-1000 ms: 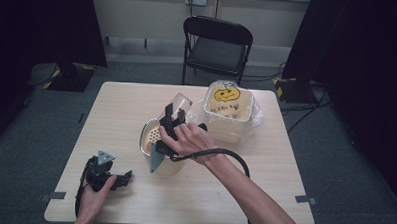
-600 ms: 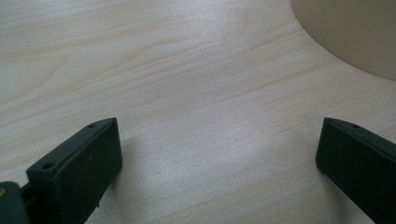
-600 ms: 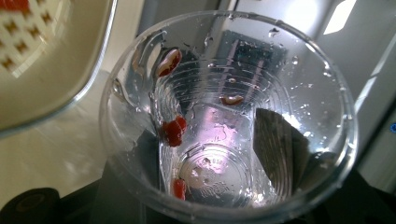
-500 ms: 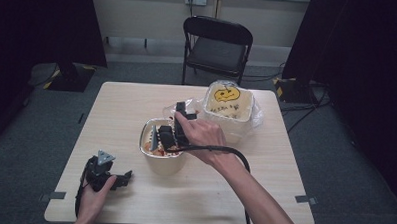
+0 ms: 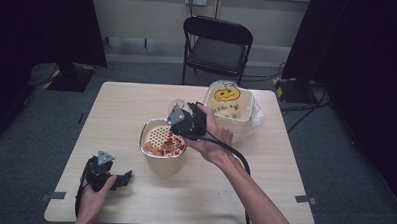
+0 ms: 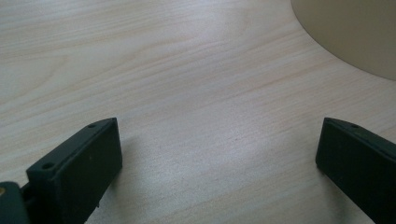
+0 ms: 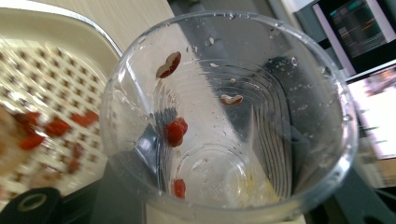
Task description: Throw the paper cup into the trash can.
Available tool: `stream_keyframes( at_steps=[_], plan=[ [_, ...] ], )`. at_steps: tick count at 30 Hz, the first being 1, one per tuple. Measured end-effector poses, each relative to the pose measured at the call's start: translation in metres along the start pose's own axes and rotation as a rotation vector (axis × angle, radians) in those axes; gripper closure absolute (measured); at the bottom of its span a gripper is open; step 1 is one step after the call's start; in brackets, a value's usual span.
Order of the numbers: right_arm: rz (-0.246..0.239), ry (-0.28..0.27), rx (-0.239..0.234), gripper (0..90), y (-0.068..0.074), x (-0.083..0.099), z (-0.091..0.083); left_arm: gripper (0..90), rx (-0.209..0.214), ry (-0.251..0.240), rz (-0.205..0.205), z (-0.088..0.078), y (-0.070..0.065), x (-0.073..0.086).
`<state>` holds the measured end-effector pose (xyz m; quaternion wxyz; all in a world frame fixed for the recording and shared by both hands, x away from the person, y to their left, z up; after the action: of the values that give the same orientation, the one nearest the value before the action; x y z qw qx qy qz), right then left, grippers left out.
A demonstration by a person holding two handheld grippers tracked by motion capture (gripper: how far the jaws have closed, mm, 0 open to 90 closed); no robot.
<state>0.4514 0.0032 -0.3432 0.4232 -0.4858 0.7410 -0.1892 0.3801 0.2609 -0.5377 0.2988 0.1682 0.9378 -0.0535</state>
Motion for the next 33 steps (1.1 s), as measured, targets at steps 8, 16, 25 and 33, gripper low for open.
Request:
stream_keyframes(
  at_steps=[8, 16, 25, 33],
  plan=[
    [0.308, -0.106, -0.294, 50.2, -0.016, 0.006, -0.002, 0.0, 0.0, 0.0, 0.0, 0.0, 0.0, 0.0],
    [0.505, -0.194, -0.467, 50.0, -0.03, 0.008, -0.011, 0.0, 0.0, 0.0, 0.0, 0.0, 0.0, 0.0],
    [0.577, -0.24, -0.479, 49.8, -0.047, 0.018, -0.014, 0.0, 0.0, 0.0, 0.0, 0.0, 0.0, 0.0],
    [0.669, -0.272, -0.443, 49.9, -0.082, 0.036, -0.017, 0.0, 0.0, 0.0, 0.0, 0.0, 0.0, 0.0]
  ],
)
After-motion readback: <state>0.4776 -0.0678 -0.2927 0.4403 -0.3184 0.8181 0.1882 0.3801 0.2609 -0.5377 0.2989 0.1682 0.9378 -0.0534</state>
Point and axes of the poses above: each handheld gripper's, and its own axes: z roughly forward along the jaws, x roughly out of its underside, y roughly to its left, the point moved 5 cm from there along z, roughly forward along the jaws, and after that the axes turned 10 degrees about y, right-handed, at the moved point
